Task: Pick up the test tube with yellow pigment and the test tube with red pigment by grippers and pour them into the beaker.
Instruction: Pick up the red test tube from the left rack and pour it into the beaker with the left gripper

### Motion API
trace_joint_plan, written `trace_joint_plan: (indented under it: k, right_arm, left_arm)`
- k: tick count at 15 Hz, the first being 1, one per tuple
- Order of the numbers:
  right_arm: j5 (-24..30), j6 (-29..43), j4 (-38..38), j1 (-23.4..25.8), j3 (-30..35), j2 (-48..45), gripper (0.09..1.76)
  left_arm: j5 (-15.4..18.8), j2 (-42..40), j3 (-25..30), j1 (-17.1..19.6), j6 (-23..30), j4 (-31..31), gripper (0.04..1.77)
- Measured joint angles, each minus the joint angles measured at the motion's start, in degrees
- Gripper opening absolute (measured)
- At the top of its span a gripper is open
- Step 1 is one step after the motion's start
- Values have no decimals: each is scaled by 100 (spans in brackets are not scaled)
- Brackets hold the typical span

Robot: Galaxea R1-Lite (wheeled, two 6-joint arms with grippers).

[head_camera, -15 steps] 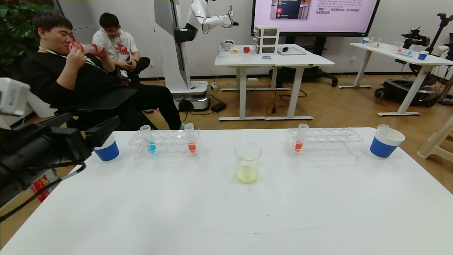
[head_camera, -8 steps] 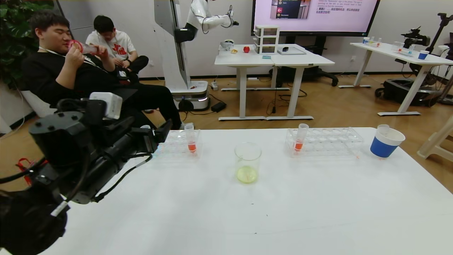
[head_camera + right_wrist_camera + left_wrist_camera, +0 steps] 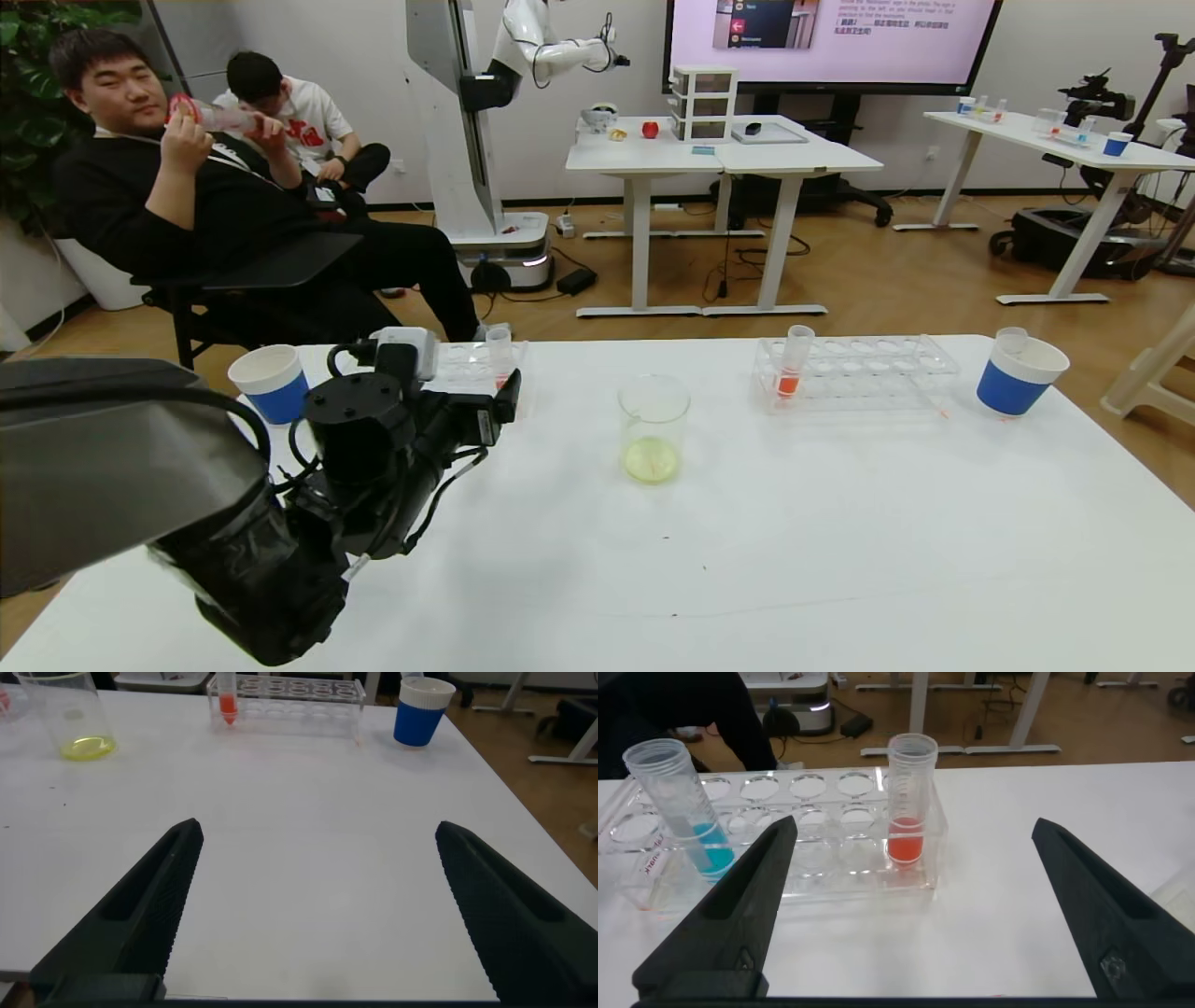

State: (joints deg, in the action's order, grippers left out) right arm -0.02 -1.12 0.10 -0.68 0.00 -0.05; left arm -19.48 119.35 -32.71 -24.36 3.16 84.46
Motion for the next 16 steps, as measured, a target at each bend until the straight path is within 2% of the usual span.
trace_joint_plan:
  k: [4, 11, 16]
  right_arm:
    - [2, 0, 0, 0, 0, 0, 174]
    - [0, 0, 0, 0, 0, 0, 174]
    - [2, 0, 0, 0, 0, 0, 174]
  left_arm:
    - [-105, 384, -406, -37, 43, -1, 175]
    - [-105, 1086, -1726, 162, 15, -428, 175]
    - [-102, 1276, -2052, 190, -7, -516, 175]
